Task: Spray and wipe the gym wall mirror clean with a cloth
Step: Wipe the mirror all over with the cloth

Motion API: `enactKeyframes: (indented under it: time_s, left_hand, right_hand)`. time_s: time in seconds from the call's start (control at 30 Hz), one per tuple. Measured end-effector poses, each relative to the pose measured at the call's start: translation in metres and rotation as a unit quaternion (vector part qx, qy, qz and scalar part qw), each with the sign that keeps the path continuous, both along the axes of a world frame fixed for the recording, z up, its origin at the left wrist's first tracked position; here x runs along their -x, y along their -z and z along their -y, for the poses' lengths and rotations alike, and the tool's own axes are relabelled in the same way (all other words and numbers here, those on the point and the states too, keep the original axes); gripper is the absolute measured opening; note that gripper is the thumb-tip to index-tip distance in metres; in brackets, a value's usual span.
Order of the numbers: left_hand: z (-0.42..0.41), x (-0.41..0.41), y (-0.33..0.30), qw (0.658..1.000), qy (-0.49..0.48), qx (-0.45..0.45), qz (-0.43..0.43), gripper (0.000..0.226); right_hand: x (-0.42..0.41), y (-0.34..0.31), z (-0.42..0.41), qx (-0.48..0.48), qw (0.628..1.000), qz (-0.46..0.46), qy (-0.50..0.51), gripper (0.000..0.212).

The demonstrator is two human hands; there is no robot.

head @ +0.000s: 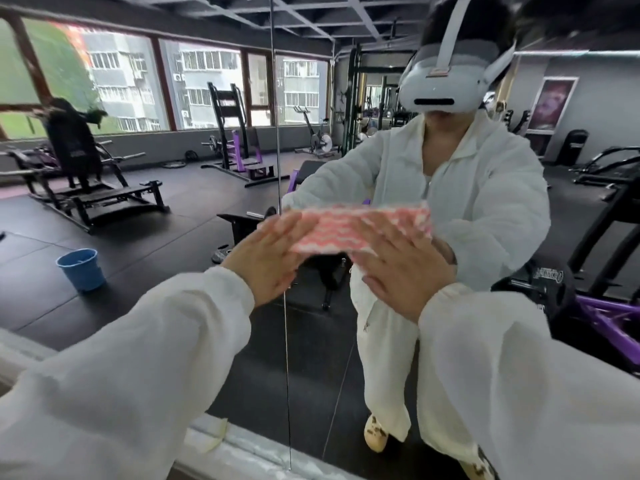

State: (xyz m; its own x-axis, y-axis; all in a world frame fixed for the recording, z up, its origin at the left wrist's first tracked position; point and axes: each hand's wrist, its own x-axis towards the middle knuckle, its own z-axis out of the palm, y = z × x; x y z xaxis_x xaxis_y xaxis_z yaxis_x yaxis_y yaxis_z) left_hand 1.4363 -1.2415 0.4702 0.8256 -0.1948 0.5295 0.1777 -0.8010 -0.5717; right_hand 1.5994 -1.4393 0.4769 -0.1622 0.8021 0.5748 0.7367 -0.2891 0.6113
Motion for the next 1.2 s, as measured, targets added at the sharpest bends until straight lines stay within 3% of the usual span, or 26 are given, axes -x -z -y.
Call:
enactKeyframes:
  time_s: [0.07, 0.17, 0.23, 0.33, 0.43, 0.6, 0.73, 0.87, 1.03, 1.2]
  left_hand:
    - [0.005, -0.006, -0.029, 0.997, -0.004, 0.037, 0.061, 0.042]
    - [0.012, -0.01, -0.066, 0.981, 0.058, 0.177, 0.053, 0.029]
    - [0.018, -0.009, -0.077, 0.949, 0.11, 0.291, 0.043, 0.03]
    - [0.029, -0.007, -0.08, 0.896, 0.179, 0.39, 0.118, 0.035]
    - [0.035, -0.007, -0.076, 0.906, 0.199, 0.336, 0.164, 0.018]
    - [0.03, -0.018, -0.063, 0.893, 0.235, 0.317, 0.217, 0.03]
    - [0.006, -0.036, -0.051, 0.949, 0.197, 0.15, 0.195, 0.036]
    - [-0.006, -0.051, -0.035, 0.967, 0.147, 0.056, 0.2, 0.055]
    - [-0.012, -0.06, 0.001, 0.968, 0.124, 0.039, 0.216, 0.051]
    - [-0.027, -0.048, 0.076, 0.976, 0.135, 0.009, 0.168, 0.061]
  right_hand:
    - [0.0, -0.027, -0.002, -0.04, 0.999, 0.004, 0.019, 0.048]
    - [0.0, -0.06, -0.004, -0.113, 0.993, -0.001, 0.023, 0.044]
    - [0.001, -0.07, -0.005, -0.129, 0.991, -0.004, 0.02, 0.045]
    - [0.001, -0.071, -0.005, -0.12, 0.992, 0.021, 0.012, 0.049]
    - [-0.001, -0.071, -0.005, -0.134, 0.991, 0.027, -0.001, 0.053]
    - [-0.004, -0.064, -0.008, -0.159, 0.986, 0.039, -0.012, 0.059]
    - [-0.009, -0.052, -0.01, -0.156, 0.985, 0.067, 0.015, 0.056]
    - [-0.011, -0.032, -0.015, -0.161, 0.982, 0.09, 0.048, 0.049]
    - [-0.01, 0.003, -0.02, -0.155, 0.985, 0.071, 0.038, 0.047]
    - [-0.011, 0.065, -0.015, -0.073, 0.996, 0.042, 0.02, 0.072]
